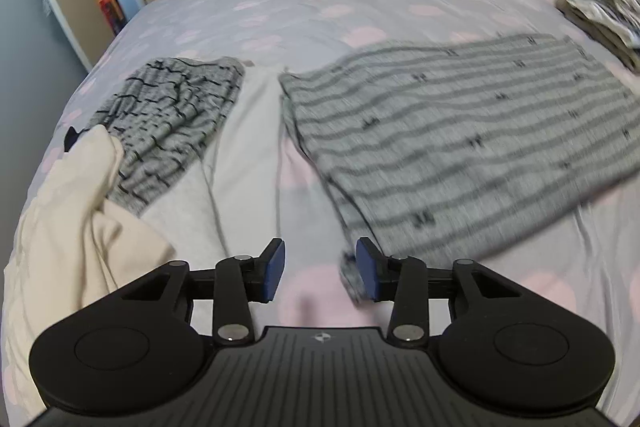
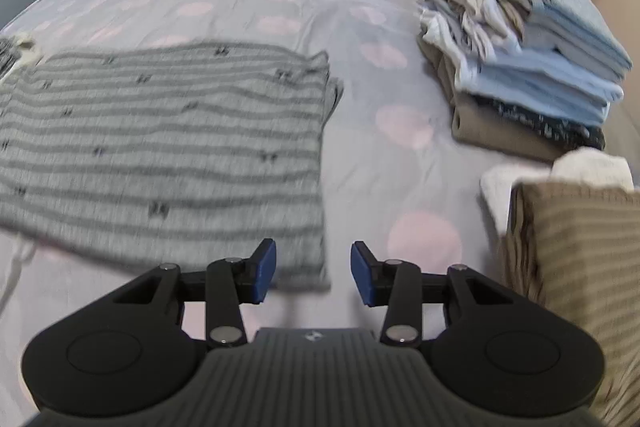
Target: Fold clothes
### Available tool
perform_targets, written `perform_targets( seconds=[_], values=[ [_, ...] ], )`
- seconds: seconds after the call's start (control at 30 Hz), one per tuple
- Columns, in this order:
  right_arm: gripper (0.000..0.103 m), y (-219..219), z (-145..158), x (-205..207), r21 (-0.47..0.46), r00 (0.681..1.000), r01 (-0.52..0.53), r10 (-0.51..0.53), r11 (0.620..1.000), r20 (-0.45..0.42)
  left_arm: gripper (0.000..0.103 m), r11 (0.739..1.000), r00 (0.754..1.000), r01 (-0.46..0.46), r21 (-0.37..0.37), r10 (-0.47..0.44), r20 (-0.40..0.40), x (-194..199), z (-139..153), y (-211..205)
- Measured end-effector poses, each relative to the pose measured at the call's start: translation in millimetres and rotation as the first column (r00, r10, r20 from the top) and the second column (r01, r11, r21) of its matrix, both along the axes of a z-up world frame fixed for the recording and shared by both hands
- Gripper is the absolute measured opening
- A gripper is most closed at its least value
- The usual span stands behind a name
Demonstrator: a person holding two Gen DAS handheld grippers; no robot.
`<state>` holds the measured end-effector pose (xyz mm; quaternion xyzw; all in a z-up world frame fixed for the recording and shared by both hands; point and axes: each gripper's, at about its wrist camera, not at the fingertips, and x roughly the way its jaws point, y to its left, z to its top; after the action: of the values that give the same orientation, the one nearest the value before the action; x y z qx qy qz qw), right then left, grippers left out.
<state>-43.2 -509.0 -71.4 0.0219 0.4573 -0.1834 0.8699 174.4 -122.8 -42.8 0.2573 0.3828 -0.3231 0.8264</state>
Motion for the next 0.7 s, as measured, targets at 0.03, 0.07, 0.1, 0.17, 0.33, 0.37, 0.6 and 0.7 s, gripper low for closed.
perform_targets(
  seconds=[0.03,0.07,0.1,0.17,0.33,0.37,0.6,0.7],
  values=[
    [0.045,5,-2,-7,-0.007,1.0,-0.007,0.007,1.0,0.001,0.037,1.0,1.0,0.006,0.0,-0.006,0.004,-3,-5,0],
    [0.045,11,-6,-9,-0.037,0.999,-0.031,0.031,0.999,0.006,0.037,1.0,1.0,0.011,-0.004,-0.011,0.005,-5,-9,0],
    [0.045,15,-9,-11,-0.063,0.998,-0.054,0.054,0.997,0.01,0.037,1.0,1.0,0.013,-0.006,-0.013,0.006,-7,-14,-1],
    [0.045,20,-14,-13,-0.089,0.996,-0.088,0.09,0.992,0.016,0.034,1.0,1.0,0.018,-0.008,-0.018,0.005,-9,-22,-4],
    [0.045,16,-18,-19,-0.084,0.991,-0.122,0.126,0.989,0.043,0.028,0.998,0.998,0.055,0.026,-0.056,0.027,-19,-30,-18],
    [0.045,13,-19,-20,-0.077,0.991,-0.118,0.122,0.99,0.048,0.024,0.998,0.998,0.056,0.039,-0.058,0.031,-20,-32,-20],
    [0.045,-6,-31,-13,-0.03,0.996,-0.072,0.074,0.997,0.048,0.017,0.996,0.998,0.05,0.068,-0.052,0.023,-19,-42,-21],
    [0.045,-6,-36,-3,-0.036,0.997,-0.075,0.076,0.997,0.027,0.011,0.997,0.998,0.056,0.053,-0.057,0.016,-19,-42,-22]
  ],
)
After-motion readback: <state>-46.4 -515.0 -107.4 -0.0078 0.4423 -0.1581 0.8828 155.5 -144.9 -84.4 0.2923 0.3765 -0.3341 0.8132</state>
